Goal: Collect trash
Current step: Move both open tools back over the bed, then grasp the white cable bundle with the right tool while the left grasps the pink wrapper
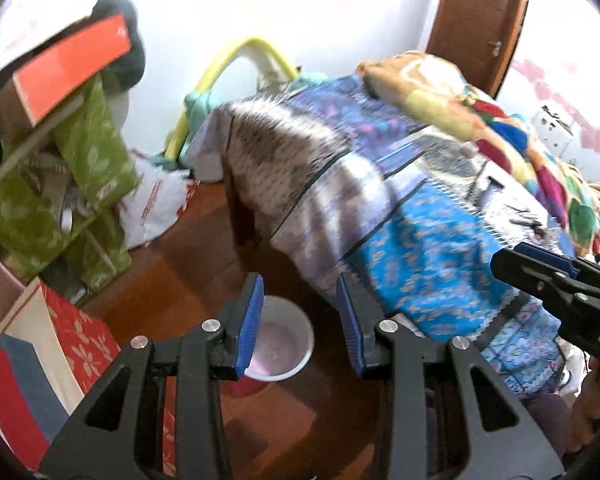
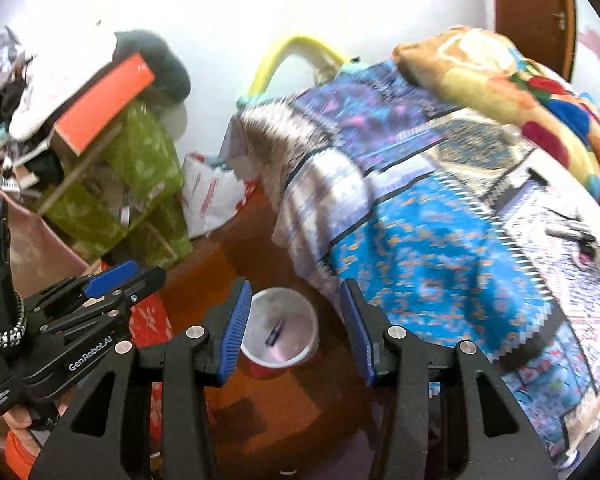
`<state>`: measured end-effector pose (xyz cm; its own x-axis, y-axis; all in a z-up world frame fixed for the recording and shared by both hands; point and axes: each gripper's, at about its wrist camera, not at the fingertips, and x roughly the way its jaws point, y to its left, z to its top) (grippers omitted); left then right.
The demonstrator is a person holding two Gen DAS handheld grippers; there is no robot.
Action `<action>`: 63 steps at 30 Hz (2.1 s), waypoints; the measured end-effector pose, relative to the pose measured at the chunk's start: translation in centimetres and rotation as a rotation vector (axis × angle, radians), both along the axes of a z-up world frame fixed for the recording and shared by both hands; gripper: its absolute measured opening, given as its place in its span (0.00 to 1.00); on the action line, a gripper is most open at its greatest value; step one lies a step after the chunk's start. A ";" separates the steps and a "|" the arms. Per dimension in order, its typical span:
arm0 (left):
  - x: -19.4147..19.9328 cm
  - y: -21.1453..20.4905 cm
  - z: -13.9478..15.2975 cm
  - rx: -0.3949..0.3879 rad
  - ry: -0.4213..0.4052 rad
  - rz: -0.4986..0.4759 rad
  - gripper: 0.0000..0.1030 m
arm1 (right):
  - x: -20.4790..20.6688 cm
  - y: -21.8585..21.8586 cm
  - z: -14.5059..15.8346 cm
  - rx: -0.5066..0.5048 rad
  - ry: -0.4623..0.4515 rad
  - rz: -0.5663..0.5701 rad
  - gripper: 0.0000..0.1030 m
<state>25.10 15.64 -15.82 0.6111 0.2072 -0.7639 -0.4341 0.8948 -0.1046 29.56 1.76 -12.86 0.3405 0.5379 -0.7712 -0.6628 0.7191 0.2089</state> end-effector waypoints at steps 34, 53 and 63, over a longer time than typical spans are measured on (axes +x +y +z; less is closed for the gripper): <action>21.4 -23.5 -2.5 0.020 0.044 -0.459 0.37 | 13.0 -27.5 -1.0 -0.027 -0.050 -0.468 0.41; 26.2 -24.8 -7.9 -0.010 0.117 -0.505 0.37 | 23.1 -29.9 -7.8 0.099 0.151 -0.586 0.55; 27.6 -27.6 -8.4 -0.042 0.132 -0.557 0.37 | 21.8 -30.6 -7.5 0.081 0.121 -0.543 0.10</action>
<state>52.66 -11.95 -24.17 0.5181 -0.1506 -0.8419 0.0895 0.9885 -0.1217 51.32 -28.86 -20.34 0.4963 0.3693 -0.7856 -0.1697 0.9288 0.3295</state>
